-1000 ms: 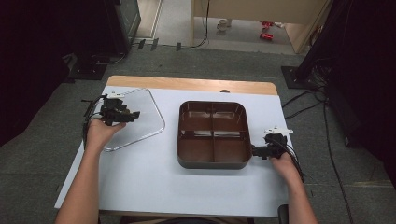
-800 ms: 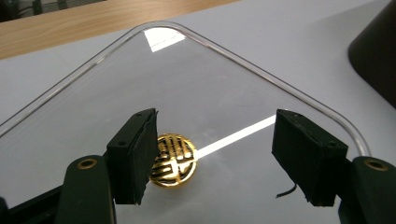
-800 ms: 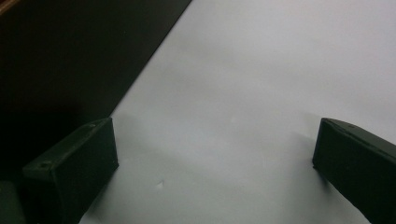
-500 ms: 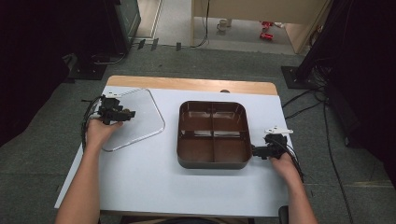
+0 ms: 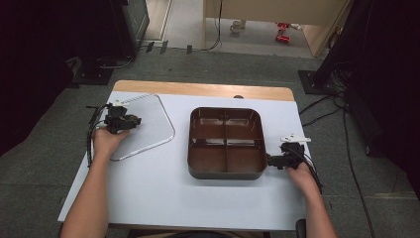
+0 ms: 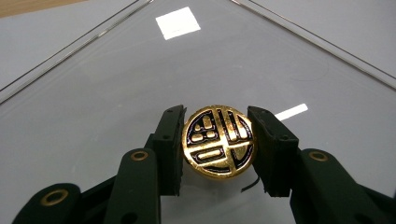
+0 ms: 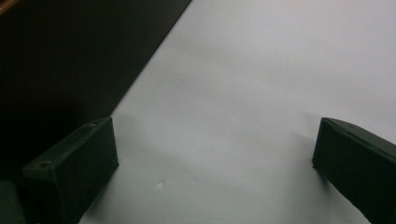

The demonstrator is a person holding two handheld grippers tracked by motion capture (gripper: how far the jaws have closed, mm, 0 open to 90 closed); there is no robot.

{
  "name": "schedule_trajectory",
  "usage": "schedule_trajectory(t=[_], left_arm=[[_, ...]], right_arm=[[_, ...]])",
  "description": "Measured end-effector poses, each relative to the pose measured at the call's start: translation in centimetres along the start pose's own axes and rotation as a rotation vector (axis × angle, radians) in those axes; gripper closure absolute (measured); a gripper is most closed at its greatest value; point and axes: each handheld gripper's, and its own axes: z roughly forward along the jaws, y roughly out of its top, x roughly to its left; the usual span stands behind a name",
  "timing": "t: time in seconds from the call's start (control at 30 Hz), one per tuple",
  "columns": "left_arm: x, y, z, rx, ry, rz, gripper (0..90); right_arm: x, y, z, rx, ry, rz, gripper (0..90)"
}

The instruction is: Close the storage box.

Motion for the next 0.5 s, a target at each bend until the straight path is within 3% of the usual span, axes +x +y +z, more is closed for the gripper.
schedule_trajectory(t=[0.27,0.5], left_arm=[[-0.3,0.5,-0.4,0.024,0.01,0.013,59.8],[-1.1,1.6,-2.3,-0.015,-0.017,0.03,59.9]], right_arm=[[0.0,0.0,0.0,0.0,0.0,0.0,0.0],[0.0,0.0,0.0,0.0,0.0,0.0,0.0]])
